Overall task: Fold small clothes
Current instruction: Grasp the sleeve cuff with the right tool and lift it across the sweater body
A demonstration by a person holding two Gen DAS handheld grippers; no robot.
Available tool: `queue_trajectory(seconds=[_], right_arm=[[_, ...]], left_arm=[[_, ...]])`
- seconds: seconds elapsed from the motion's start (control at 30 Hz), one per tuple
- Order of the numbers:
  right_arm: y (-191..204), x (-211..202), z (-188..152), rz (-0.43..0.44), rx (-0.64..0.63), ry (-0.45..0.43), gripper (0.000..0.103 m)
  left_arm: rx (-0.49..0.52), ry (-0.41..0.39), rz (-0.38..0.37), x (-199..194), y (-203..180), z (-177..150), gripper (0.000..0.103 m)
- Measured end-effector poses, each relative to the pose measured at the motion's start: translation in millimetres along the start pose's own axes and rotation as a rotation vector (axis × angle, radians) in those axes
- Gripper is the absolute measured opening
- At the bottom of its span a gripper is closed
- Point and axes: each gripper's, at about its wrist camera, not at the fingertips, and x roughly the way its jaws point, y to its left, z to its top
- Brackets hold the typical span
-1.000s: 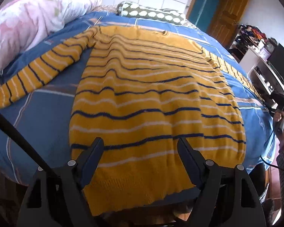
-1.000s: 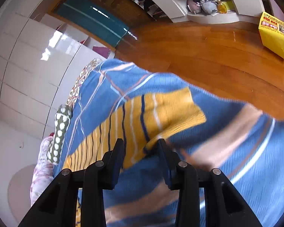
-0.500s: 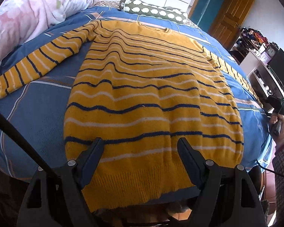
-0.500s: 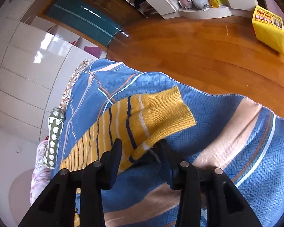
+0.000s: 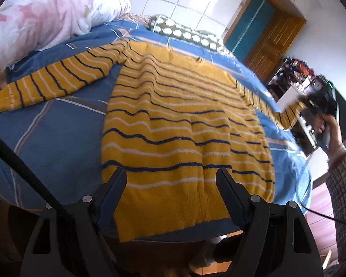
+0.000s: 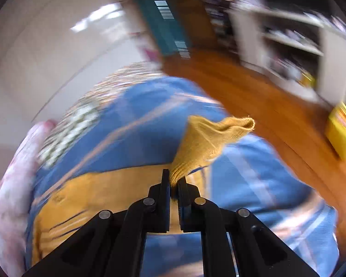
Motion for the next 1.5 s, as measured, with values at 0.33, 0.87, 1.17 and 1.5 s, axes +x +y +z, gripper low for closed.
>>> queue_trajectory(seconds=[0.33,0.87,1.17,1.5], right_arm=[[305,88,-131,0.283,-0.492,0.249,0.006],[394,146,-238,0.191,-0.762,0.373,0.012],[458,68,-313,0.508,-0.95,0.452,0.034],[526,-12,-447,0.695,-1.364,0.431,0.045]], left_arm=[[-0.174,-0.103,-0.014,-46,71,-15,0.079],[-0.31,-0.147,-0.029,-66,135,-38,0.079],[-0.316,-0.186,-0.031,-79,143,-49,0.079],[-0.342,-0.195,-0.038,-84,156,-58,0.079]])
